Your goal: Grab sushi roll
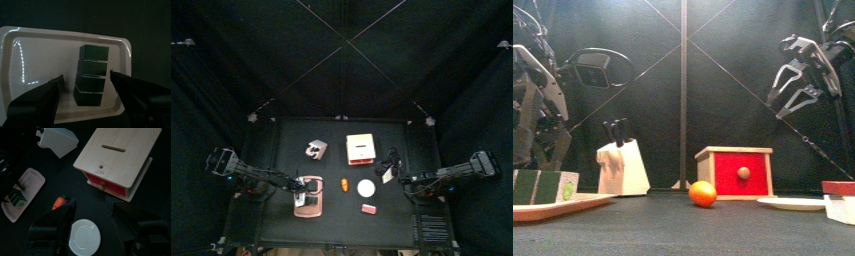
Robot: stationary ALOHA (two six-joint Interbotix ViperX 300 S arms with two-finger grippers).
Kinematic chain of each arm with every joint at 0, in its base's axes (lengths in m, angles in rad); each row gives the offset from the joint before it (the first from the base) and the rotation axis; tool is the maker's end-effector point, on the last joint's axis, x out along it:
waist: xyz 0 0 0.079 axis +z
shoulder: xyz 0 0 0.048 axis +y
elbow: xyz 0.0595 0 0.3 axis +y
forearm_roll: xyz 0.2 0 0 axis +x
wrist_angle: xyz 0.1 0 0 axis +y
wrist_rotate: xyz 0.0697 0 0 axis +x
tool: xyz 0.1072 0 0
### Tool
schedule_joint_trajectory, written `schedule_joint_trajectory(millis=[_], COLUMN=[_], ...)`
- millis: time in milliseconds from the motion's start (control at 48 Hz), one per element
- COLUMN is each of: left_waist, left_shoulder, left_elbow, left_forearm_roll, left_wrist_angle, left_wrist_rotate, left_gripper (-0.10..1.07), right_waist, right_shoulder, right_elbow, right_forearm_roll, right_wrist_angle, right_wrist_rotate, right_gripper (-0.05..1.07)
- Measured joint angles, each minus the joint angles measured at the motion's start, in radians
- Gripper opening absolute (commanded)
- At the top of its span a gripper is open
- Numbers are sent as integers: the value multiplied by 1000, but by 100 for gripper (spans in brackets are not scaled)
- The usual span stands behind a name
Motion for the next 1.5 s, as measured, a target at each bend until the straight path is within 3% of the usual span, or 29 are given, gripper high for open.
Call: schedule_joint_trajectory(millis=[958, 1500], left_waist=[-5, -3], left_shoulder=[144, 135], left_elbow=[-49, -57], left_forearm_roll=[-5, -5], left_wrist_angle=[32, 34], left_wrist_rotate=[3, 2], left_gripper=[102, 77], right_waist=[-2, -2], right_shoulder=[0, -2], right_elbow=[0, 2], right_forearm_roll=[-6, -6], right_wrist_angle=[0, 0], right_wrist_rotate=[0, 0], right_gripper=[86, 86])
